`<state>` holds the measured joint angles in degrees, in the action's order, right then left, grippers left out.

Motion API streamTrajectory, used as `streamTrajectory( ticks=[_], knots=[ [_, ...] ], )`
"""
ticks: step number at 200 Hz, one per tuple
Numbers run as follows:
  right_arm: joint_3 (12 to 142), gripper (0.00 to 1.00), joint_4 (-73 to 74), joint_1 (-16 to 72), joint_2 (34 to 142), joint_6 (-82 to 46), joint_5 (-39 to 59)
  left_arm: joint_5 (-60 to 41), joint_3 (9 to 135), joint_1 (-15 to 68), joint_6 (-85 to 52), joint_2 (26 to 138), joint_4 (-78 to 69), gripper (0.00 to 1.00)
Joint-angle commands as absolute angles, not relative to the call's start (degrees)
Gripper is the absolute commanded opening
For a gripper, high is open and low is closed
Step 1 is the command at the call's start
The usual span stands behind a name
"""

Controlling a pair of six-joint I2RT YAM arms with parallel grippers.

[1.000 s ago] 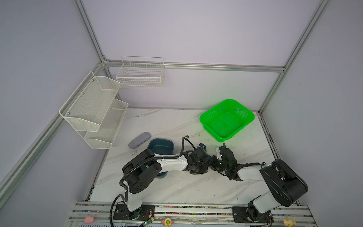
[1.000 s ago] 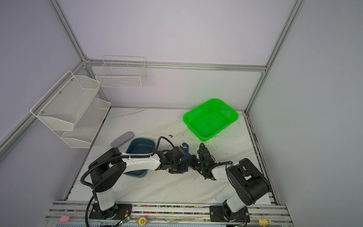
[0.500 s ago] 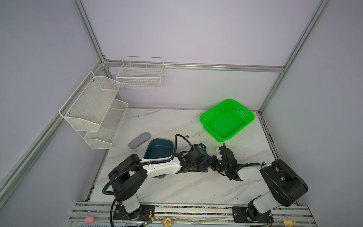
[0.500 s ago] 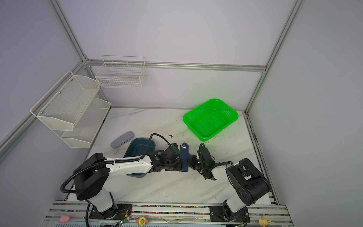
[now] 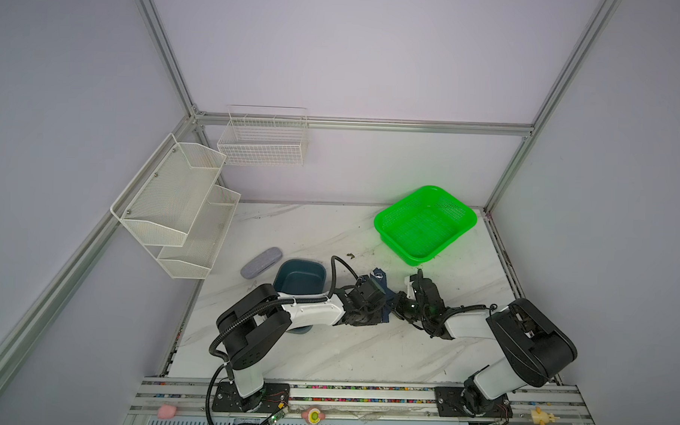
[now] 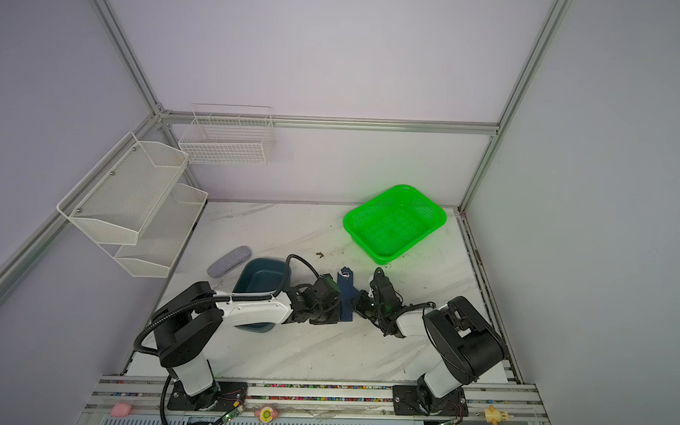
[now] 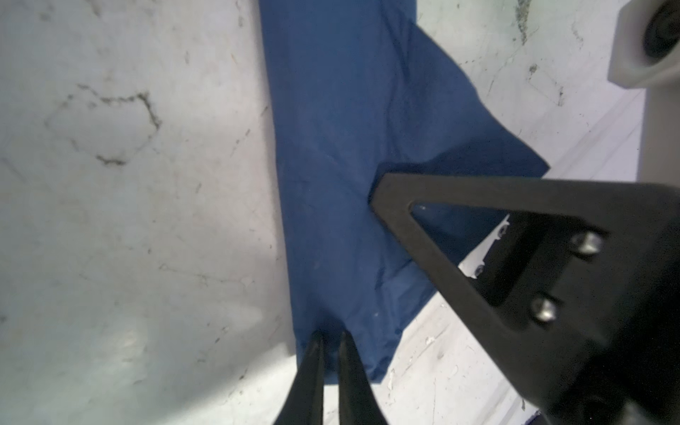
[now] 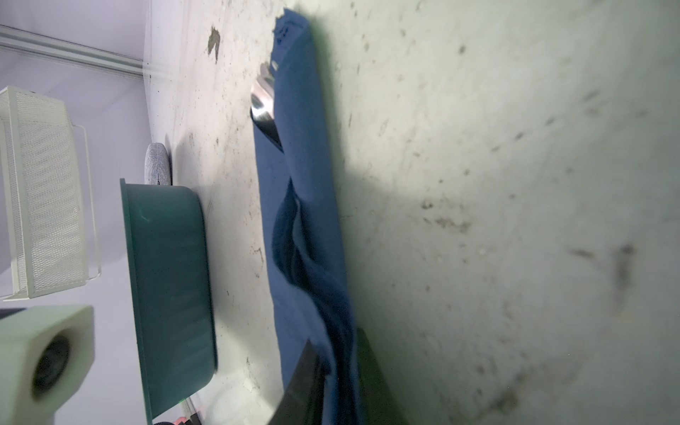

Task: Place the utensils on the paper napkin and roll it up

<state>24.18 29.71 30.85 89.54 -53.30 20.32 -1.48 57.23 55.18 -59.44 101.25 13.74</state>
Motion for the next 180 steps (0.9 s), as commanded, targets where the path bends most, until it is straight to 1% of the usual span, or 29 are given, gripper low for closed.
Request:
streamTrajectory(
  ticks=[1,46,98,112,126,162,180],
  knots=[
    [21.78,0.18,22.46,30.61,91.15,-53.02,18.28,-3.54,54.26,56.47,-62.23,102.55,13.27,0.11],
    [21.71,0.18,22.52,30.61,91.36,-53.0,18.19,-3.4,53.67,57.89,-63.56,101.09,12.39,0.11],
    [21.85,0.18,22.68,30.59,91.33,-52.76,18.63,2.63,55.41,57.77,-60.88,93.55,16.26,0.14],
    [21.83,0.18,22.68,30.6,91.17,-52.73,19.0,4.29,55.77,57.11,-60.4,92.03,17.91,0.17],
    [22.1,0.17,22.67,30.59,90.85,-52.85,19.83,3.42,55.39,55.68,-60.25,91.22,17.25,0.2],
    [22.51,0.17,22.56,30.61,90.47,-52.88,20.2,-0.14,55.68,51.87,-59.72,91.38,13.82,0.23],
    [22.4,0.17,22.59,30.59,90.62,-52.88,20.37,-1.81,56.96,49.65,-58.74,92.38,12.89,0.26]
  ],
)
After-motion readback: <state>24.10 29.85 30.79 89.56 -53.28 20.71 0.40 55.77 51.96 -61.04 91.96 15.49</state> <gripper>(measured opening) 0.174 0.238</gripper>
